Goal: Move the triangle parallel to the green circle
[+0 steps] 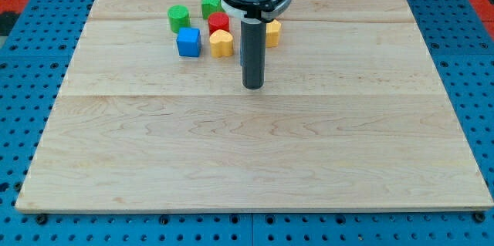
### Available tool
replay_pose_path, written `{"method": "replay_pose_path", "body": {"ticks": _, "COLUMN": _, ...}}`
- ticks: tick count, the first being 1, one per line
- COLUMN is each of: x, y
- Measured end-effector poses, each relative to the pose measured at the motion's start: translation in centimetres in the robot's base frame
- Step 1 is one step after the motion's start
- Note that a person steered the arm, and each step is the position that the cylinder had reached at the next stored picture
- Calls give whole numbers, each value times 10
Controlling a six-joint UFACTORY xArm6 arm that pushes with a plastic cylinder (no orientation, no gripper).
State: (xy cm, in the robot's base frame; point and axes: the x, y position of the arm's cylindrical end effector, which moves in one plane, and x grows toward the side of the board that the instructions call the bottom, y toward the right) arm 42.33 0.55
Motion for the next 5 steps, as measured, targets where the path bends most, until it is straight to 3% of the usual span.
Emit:
{"method": "replay_pose_path", "body": {"ticks": 3, "x": 3, "y": 1}}
{"method": "replay_pose_path", "body": {"ticks": 5, "x": -37, "y": 42}}
